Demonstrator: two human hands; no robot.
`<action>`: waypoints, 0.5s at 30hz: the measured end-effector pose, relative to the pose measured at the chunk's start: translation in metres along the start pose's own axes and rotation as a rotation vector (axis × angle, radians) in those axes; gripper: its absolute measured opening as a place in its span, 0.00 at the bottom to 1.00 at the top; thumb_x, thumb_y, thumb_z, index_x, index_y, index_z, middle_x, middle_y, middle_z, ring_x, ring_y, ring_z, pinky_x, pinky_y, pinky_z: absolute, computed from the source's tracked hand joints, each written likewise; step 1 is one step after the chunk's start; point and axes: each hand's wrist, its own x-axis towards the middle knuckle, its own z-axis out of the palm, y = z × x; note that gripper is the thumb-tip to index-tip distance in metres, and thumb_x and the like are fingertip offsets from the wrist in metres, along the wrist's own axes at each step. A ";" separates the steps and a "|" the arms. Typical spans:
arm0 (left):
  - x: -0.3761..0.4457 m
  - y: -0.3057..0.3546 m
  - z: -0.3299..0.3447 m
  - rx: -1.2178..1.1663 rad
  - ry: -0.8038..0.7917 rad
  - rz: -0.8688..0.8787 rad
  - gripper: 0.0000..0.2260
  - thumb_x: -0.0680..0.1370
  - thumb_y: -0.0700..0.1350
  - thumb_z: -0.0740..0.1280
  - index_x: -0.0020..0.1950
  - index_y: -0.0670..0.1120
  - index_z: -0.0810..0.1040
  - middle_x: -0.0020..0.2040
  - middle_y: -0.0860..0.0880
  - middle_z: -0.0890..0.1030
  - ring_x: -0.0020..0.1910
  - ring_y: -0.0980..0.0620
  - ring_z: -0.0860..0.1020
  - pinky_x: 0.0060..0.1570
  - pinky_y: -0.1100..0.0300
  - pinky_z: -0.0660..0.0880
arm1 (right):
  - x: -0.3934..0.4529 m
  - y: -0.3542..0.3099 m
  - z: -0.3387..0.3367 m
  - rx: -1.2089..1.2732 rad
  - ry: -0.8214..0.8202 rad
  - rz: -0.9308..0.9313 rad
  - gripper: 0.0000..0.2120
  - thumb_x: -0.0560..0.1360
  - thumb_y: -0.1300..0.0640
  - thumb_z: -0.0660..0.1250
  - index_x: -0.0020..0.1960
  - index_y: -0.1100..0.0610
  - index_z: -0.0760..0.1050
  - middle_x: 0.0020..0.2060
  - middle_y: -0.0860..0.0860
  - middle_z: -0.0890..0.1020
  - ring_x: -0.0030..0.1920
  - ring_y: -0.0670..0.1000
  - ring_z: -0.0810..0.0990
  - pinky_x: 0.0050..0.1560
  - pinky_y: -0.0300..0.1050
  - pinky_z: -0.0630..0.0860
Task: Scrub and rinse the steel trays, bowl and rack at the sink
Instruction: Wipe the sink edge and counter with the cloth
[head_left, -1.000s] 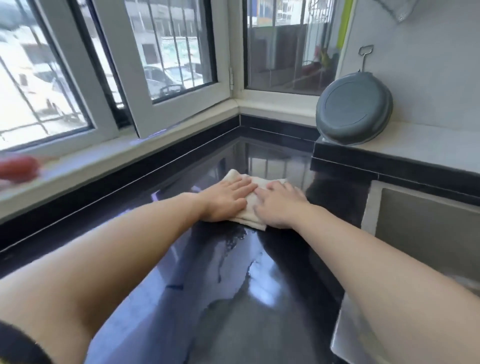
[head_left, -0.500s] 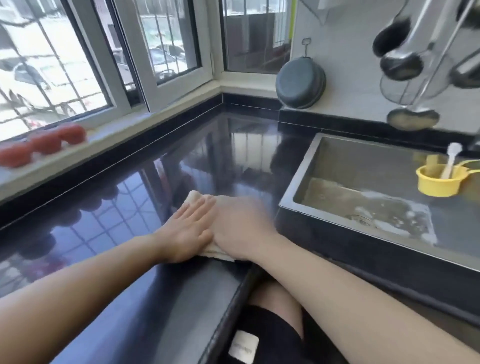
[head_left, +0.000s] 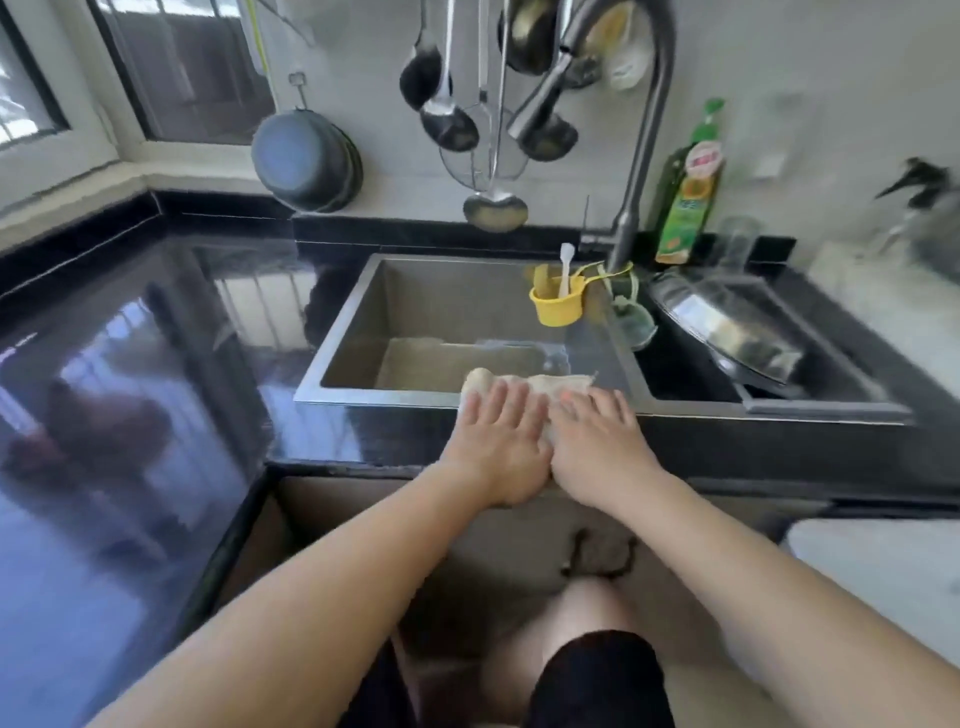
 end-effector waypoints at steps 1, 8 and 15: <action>0.013 0.036 0.002 -0.029 -0.021 0.037 0.28 0.87 0.54 0.42 0.85 0.48 0.41 0.85 0.45 0.39 0.83 0.44 0.36 0.79 0.41 0.34 | -0.010 0.032 0.001 -0.021 -0.012 0.069 0.26 0.84 0.53 0.50 0.81 0.52 0.55 0.81 0.51 0.55 0.80 0.58 0.49 0.80 0.59 0.44; 0.045 0.146 0.009 -0.089 -0.109 0.225 0.29 0.86 0.55 0.43 0.85 0.49 0.40 0.85 0.44 0.37 0.83 0.44 0.34 0.79 0.42 0.32 | -0.042 0.143 0.011 -0.108 -0.046 0.239 0.27 0.83 0.56 0.54 0.81 0.51 0.53 0.82 0.49 0.53 0.80 0.59 0.49 0.79 0.57 0.46; 0.069 0.116 -0.002 0.028 -0.082 0.231 0.29 0.87 0.55 0.43 0.84 0.47 0.36 0.85 0.43 0.38 0.83 0.42 0.36 0.81 0.43 0.38 | 0.004 0.139 0.012 -0.054 0.020 0.152 0.27 0.82 0.61 0.55 0.80 0.54 0.54 0.81 0.51 0.55 0.82 0.57 0.44 0.80 0.57 0.44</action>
